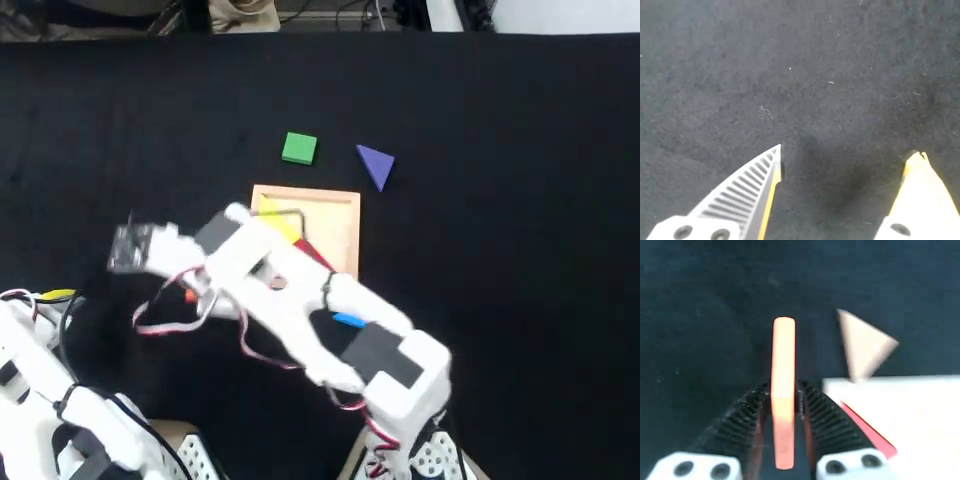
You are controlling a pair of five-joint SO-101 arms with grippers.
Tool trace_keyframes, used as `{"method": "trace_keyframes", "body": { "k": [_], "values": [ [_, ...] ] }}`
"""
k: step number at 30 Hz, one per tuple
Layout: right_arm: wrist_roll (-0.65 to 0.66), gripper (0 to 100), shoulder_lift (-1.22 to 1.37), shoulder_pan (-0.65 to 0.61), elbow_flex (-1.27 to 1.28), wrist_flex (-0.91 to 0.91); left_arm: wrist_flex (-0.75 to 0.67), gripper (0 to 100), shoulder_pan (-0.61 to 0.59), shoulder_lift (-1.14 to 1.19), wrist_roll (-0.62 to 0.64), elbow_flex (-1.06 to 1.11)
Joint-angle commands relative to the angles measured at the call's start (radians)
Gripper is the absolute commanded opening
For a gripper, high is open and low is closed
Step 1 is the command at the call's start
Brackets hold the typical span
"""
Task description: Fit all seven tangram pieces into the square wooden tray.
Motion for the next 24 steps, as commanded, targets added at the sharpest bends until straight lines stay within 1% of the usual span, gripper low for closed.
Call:
{"method": "trace_keyframes", "body": {
  "k": [1, 4, 6, 8, 11, 15, 18, 21, 24],
  "values": [
    [0.005, 1.1, -0.127, 0.092, -0.156, 0.127, 0.0, 37, 0.036, -0.026, 0.04, -0.027],
    [0.003, 1.1, -0.168, 0.158, -0.226, 0.206, 0.021, 37, 0.088, -0.026, 0.066, -0.061],
    [0.003, 1.1, -0.188, 0.21, -0.262, 0.245, 0.054, 37, 0.143, -0.026, 0.087, -0.107],
    [-0.02, 1.1, -0.206, 0.264, -0.286, 0.267, 0.078, 37, 0.239, -0.026, 0.092, -0.165],
    [-0.129, 1.1, -0.214, 0.334, -0.305, 0.275, 0.066, 37, 0.447, -0.018, 0.092, -0.239],
    [-0.298, 1.1, -0.2, 0.388, -0.24, 0.252, -0.044, 37, 0.728, -0.015, 0.084, -0.254],
    [-0.37, 1.1, -0.202, 0.4, -0.111, 0.181, -0.167, 37, 0.881, -0.005, 0.069, -0.191],
    [-0.44, 1.1, -0.2, 0.427, 0.019, 0.049, -0.267, 37, 0.967, 0.012, 0.114, -0.108],
    [-0.494, 1.1, -0.196, 0.47, 0.124, -0.08, -0.407, 37, 0.952, 0.032, 0.216, -0.021]
  ]
}}
